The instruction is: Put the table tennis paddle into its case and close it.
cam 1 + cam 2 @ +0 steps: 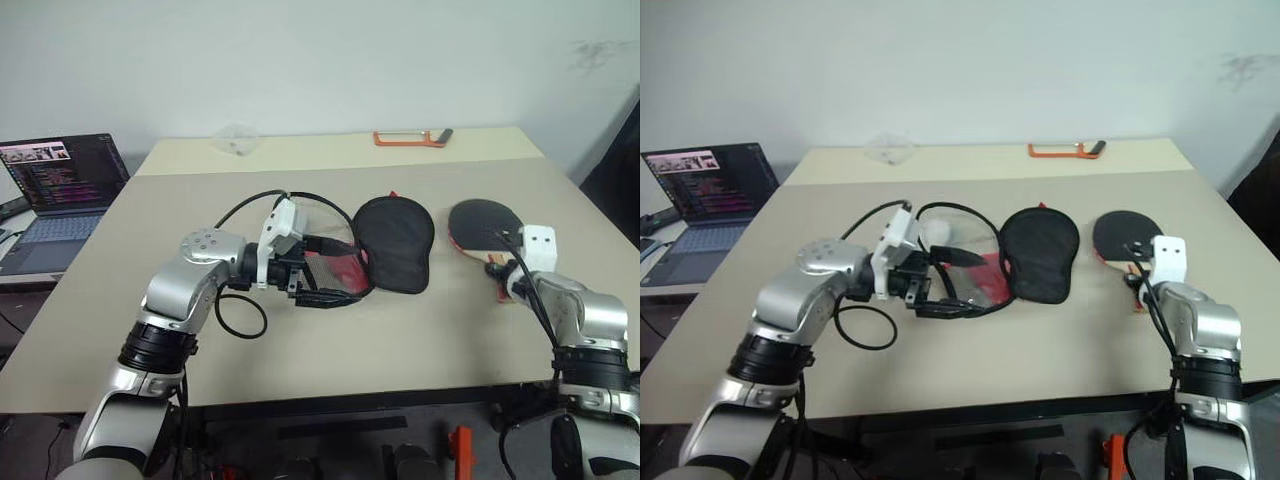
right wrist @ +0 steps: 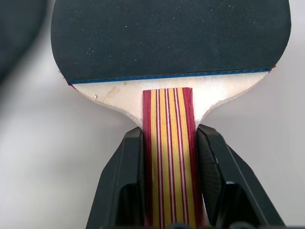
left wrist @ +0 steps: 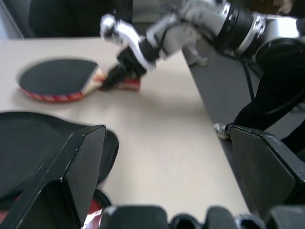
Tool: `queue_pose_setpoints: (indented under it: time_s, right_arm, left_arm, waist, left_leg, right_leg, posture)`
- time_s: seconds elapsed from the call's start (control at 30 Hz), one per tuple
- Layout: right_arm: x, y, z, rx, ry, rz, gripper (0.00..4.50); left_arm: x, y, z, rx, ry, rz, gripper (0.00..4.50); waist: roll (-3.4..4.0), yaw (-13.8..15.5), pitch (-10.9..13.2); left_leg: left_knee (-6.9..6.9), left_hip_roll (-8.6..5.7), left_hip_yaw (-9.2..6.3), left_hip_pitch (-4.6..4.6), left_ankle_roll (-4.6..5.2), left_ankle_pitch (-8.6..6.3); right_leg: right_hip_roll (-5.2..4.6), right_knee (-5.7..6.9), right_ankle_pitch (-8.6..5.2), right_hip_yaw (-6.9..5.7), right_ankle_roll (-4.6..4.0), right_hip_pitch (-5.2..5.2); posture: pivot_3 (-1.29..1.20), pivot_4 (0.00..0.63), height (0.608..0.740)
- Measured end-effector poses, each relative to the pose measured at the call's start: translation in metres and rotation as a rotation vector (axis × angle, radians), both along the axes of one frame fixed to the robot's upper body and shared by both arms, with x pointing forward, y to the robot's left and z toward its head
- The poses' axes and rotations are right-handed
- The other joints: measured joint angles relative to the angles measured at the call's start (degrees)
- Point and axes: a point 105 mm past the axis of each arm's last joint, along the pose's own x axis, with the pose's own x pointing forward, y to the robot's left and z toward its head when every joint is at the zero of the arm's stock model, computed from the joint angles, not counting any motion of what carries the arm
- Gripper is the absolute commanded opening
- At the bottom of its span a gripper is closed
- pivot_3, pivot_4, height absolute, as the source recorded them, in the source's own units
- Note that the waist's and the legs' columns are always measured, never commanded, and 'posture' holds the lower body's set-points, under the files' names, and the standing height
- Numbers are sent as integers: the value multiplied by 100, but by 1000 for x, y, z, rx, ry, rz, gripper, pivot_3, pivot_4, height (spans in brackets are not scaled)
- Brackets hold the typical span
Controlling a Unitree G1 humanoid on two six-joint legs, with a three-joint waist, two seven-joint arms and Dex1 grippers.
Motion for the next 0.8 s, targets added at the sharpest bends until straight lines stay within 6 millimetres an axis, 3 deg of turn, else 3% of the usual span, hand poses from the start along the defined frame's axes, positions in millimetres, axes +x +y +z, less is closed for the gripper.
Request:
queue_pose_setpoints:
  time_s: [0.1, 0.17, 0.3, 0.43, 0.57, 0.8]
  right_arm:
    - [6, 41, 41, 19, -123, 95, 1115]
    - [6, 65, 50, 44, -153, 146, 1115]
    - [5, 109, 32, 104, -87, 221, 1115]
    - [5, 134, 14, 108, -39, 246, 1115]
    - [8, 145, -8, 117, 14, 234, 1115]
    - [19, 128, -34, 76, 59, 131, 1115]
  left_arm:
    - [6, 15, -2, 3, 1, 58, 4500]
    - [9, 24, 0, 9, -4, 90, 4500]
    - [17, 45, -2, 23, -42, 177, 4500]
    - [27, 57, -9, 31, -56, 259, 4500]
    - [30, 60, -6, 21, -76, 292, 4500]
    - [30, 61, -7, 16, -80, 305, 4500]
  waist:
    - [0, 25, 0]
    - [-1, 55, -1]
    - [0, 83, 0]
    - [0, 136, 0]
    - [0, 135, 0]
    - [0, 100, 0]
  left_leg:
    - [0, 14, -4, -7, -14, 7]
    - [-1, 18, -6, -10, -15, 6]
    - [-3, 16, -5, -15, -17, 6]
    - [-2, 15, -9, -23, -20, 7]
    - [-2, 15, -7, -23, -21, 7]
    - [-3, 16, -5, -22, -21, 7]
  right_leg:
    - [11, -8, 0, -6, -2, -5]
    - [14, -19, 0, -11, -3, -4]
    - [13, -23, 1, -8, -3, -9]
    - [13, -23, 1, -13, -4, -14]
    - [13, -22, 1, -12, -4, -14]
    - [14, -19, 1, -11, -4, -16]
  posture:
    - [0, 150, 740]
    - [0, 150, 740]
    - [0, 150, 740]
    - [0, 150, 740]
    - [0, 150, 740]
    - [0, 150, 740]
